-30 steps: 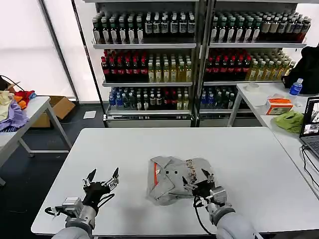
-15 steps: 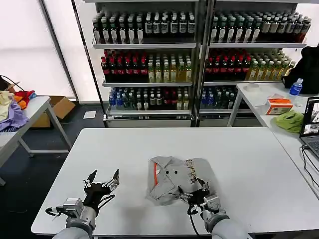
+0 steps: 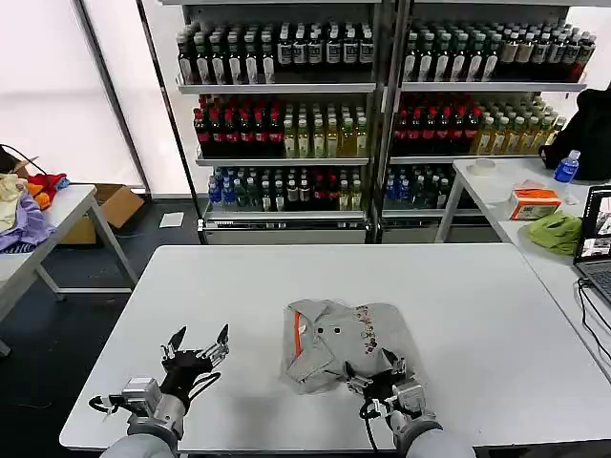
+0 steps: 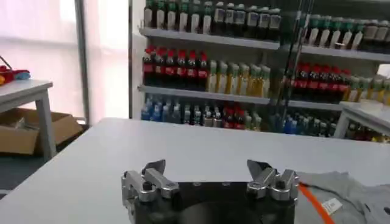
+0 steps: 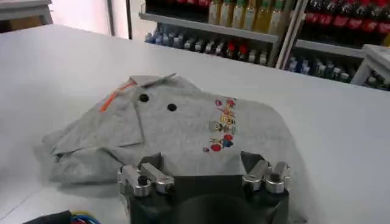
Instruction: Fold and organize the clothes.
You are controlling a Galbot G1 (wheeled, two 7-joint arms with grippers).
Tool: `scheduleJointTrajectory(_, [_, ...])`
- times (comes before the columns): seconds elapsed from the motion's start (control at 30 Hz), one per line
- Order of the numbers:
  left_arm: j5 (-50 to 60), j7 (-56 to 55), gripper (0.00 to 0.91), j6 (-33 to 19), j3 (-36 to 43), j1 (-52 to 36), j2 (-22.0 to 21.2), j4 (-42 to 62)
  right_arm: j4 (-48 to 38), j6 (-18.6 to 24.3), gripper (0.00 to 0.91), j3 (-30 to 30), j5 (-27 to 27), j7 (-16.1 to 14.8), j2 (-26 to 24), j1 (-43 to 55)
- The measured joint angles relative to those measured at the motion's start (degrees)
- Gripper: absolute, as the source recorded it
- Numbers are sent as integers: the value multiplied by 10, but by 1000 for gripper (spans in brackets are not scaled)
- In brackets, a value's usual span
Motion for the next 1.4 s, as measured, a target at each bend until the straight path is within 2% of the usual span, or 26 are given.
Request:
scheduleJointTrajectory(0.47, [-1,0,907,6,-2,4,1,-7,6,-2,907,-2,34,10,-5,-3])
scheduleJointTrajectory(0.77, [-2,0,907,7,-6,5,3,-8,18,1,907,7,54,2,2,13])
scheduleJointTrajectory(1.03, [-2,0,907,9,-8,7,4,-10,-2,-1,907,-35,47,1,24,50])
scheduleJointTrajectory(1.4, [-2,-1,907,13,-8,4,3,-8,-29,-3,907,-74,73,12,23,58])
